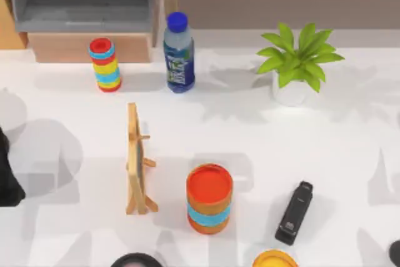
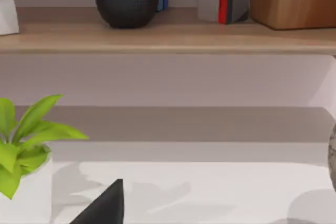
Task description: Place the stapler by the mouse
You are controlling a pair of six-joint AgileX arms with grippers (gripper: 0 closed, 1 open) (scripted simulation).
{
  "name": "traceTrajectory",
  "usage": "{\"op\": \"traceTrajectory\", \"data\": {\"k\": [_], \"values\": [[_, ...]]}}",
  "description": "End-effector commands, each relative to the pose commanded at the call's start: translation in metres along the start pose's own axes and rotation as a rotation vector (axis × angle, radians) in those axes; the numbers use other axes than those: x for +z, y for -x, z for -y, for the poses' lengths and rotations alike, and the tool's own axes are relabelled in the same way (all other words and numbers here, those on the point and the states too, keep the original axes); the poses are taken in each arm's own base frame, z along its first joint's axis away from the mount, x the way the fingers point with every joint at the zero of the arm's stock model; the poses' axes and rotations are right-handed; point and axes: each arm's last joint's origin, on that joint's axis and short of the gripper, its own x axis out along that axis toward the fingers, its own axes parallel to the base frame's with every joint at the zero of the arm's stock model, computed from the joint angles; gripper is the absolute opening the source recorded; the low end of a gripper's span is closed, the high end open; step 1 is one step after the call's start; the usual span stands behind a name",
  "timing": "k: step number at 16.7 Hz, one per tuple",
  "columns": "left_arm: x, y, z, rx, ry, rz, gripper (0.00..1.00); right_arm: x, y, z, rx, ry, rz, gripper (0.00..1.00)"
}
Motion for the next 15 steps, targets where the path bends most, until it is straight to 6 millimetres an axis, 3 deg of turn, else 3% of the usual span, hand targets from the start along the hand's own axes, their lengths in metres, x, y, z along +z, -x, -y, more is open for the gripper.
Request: {"op": "traceTrajectory", "data": {"k": [3, 7, 11, 15], "values": [[0.0, 0.0, 0.0, 0.0, 0.0, 0.0, 1.0, 0.002, 0.0, -0.001, 0.005, -0.009, -0.009, 1.0], [0.0, 0.0, 0.0, 0.0, 0.0, 0.0, 1.0, 0.021, -0.004, -0.008, 0.065, -0.12, -0.139, 1.0], [0.0, 0.0, 0.0, 0.0, 0.0, 0.0, 1.0, 0.048, -0.024, -0.026, 0.123, -0.284, -0.427, 1.0], [0.0, 0.0, 0.0, 0.0, 0.0, 0.0, 1.0, 0.066, -0.062, -0.06, 0.1, -0.419, -0.806, 1.0]]}}
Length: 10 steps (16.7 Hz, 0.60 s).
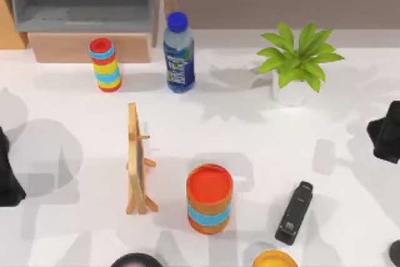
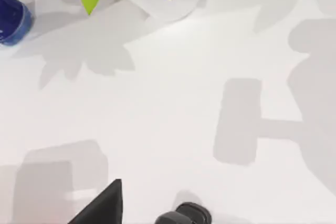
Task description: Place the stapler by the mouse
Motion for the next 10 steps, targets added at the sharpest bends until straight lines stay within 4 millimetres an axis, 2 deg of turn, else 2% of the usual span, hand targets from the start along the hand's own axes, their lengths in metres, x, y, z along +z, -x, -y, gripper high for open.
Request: {"op": "traceTrajectory", "data": {"k": [4, 7, 10], "values": [[0.0, 0.0, 0.0, 0.0, 0.0, 0.0, 1.0, 0.01, -0.047, -0.047, -0.161, -0.127, -0.328, 1.0], [0.0, 0.0, 0.0, 0.0, 0.0, 0.0, 1.0, 0.001, -0.086, -0.077, -0.32, -0.184, -0.498, 1.0], [0.0, 0.0, 0.0, 0.0, 0.0, 0.0, 1.0, -0.013, -0.115, -0.098, -0.453, -0.213, -0.595, 1.0]]}}
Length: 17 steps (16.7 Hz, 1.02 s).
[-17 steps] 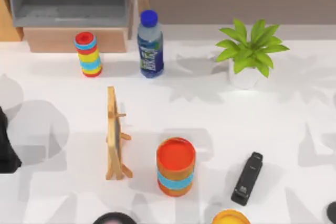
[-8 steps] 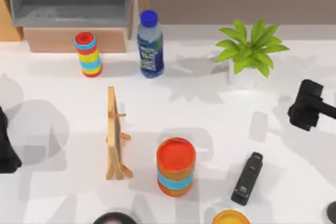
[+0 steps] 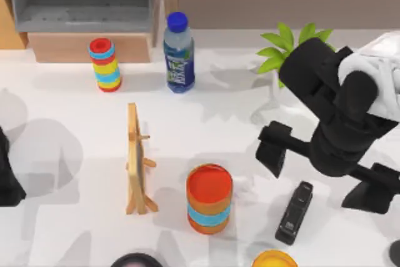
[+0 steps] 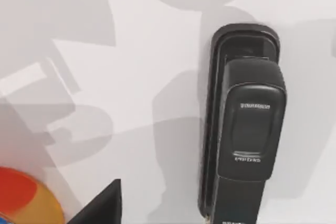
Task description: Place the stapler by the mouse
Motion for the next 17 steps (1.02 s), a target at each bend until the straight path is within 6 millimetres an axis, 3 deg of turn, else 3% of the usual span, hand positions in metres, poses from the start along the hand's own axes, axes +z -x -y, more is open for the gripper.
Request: {"op": "traceTrajectory", "data": {"k": [3, 10, 17], "values": [[0.0, 0.0, 0.0, 0.0, 0.0, 0.0, 1.0, -0.004, -0.012, -0.015, -0.066, -0.023, -0.034, 1.0], [0.0, 0.0, 0.0, 0.0, 0.0, 0.0, 1.0, -0.003, -0.017, -0.014, -0.071, -0.028, -0.035, 1.0], [0.0, 0.0, 0.0, 0.0, 0.0, 0.0, 1.0, -0.005, -0.06, -0.011, -0.075, -0.027, -0.036, 1.0]]}}
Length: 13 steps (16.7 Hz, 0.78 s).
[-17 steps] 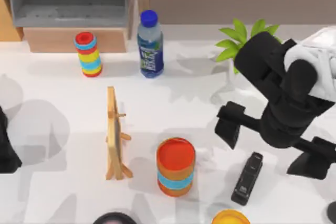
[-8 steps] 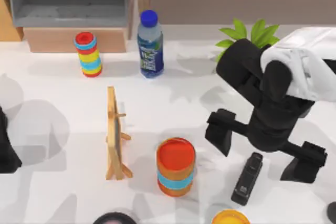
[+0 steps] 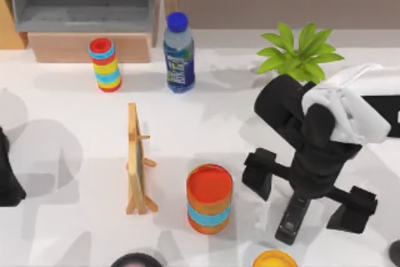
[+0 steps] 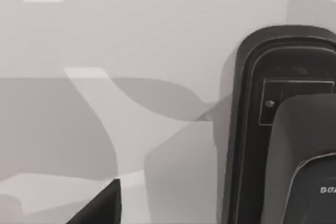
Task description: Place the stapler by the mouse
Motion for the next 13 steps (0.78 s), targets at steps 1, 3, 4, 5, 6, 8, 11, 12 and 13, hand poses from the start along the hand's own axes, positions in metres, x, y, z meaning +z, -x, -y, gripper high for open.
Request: {"op": "traceTrajectory", "data": {"k": [1, 3, 4, 5, 6, 8, 11, 12, 13], "values": [[0.0, 0.0, 0.0, 0.0, 0.0, 0.0, 1.0, -0.0006, -0.002, -0.001, 0.001, 0.002, 0.0, 1.0], [0.0, 0.0, 0.0, 0.0, 0.0, 0.0, 1.0, -0.001, -0.0028, -0.0018, 0.003, 0.002, 0.0, 1.0], [0.0, 0.0, 0.0, 0.0, 0.0, 0.0, 1.0, -0.001, -0.0028, -0.0018, 0.003, 0.002, 0.0, 1.0], [0.0, 0.0, 0.0, 0.0, 0.0, 0.0, 1.0, -0.001, -0.0028, -0.0018, 0.003, 0.002, 0.0, 1.0], [0.0, 0.0, 0.0, 0.0, 0.0, 0.0, 1.0, -0.001, -0.0028, -0.0018, 0.003, 0.002, 0.0, 1.0], [0.0, 0.0, 0.0, 0.0, 0.0, 0.0, 1.0, -0.001, -0.0028, -0.0018, 0.003, 0.002, 0.0, 0.85], [0.0, 0.0, 0.0, 0.0, 0.0, 0.0, 1.0, -0.001, -0.0028, -0.0018, 0.003, 0.002, 0.0, 0.62], [0.0, 0.0, 0.0, 0.0, 0.0, 0.0, 1.0, -0.001, -0.0028, -0.0018, 0.003, 0.002, 0.0, 0.55], [0.0, 0.0, 0.0, 0.0, 0.0, 0.0, 1.0, -0.001, -0.0028, -0.0018, 0.003, 0.002, 0.0, 0.47]]}}
